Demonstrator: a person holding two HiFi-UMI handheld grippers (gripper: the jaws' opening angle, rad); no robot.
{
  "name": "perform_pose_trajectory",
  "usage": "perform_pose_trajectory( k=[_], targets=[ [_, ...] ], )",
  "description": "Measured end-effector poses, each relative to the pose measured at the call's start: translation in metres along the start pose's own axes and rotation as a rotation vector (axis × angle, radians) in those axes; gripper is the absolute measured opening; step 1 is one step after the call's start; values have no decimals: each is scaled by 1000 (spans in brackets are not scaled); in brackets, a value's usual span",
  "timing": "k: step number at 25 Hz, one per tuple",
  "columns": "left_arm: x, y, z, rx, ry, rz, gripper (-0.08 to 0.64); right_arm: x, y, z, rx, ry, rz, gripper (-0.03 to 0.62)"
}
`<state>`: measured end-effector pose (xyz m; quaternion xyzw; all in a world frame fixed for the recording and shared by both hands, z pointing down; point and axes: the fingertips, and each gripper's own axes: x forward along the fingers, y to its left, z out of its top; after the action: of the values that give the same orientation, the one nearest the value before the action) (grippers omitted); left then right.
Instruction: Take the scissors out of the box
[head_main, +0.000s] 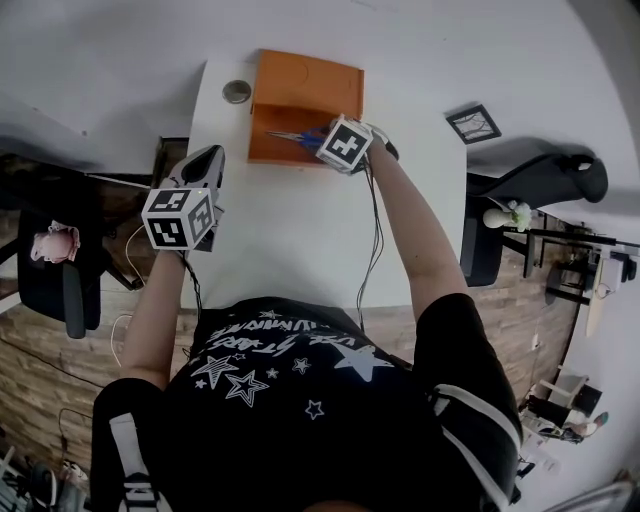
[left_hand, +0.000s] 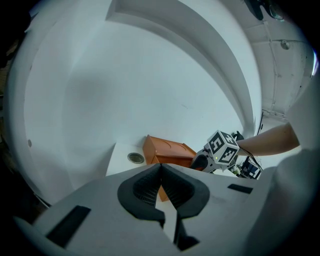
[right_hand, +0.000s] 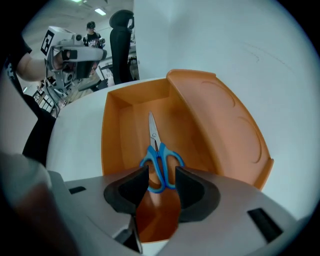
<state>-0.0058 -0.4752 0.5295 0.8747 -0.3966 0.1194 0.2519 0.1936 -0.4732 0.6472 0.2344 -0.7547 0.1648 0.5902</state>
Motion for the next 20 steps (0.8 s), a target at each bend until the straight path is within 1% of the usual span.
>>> perform_pose_trajectory(
  k=[2, 4, 8, 9, 11, 13, 15, 18, 20],
  targets=[
    [0, 2, -2, -9, 1, 4, 18, 5, 2, -9, -7, 52, 10, 183],
    [0, 3, -3, -17, 1, 6, 18, 5, -2, -10, -22, 87, -15, 183],
    [-1, 6, -4, -28, 1, 9, 18, 4, -11, -4, -69, 111, -63, 169],
    [-1, 7, -4, -31, 1, 11, 18, 5, -11, -4, -71, 120, -55, 166],
    [0, 9, -4, -34, 1, 13, 18, 9, -4, -6, -49, 133, 1, 164],
    [-1, 9, -5, -36, 2, 14, 18, 14, 2, 2, -42, 101, 55, 164],
    [-1, 8, -5, -39, -3, 9, 18, 14, -4, 4, -51, 101, 45, 164],
    [-1, 6, -5, -45, -8, 3, 18, 10, -9, -3, -50, 145, 23, 163],
    [-1, 6, -7, -43, 0, 10, 18, 10, -11, -1, -55, 139, 17, 158]
  ],
)
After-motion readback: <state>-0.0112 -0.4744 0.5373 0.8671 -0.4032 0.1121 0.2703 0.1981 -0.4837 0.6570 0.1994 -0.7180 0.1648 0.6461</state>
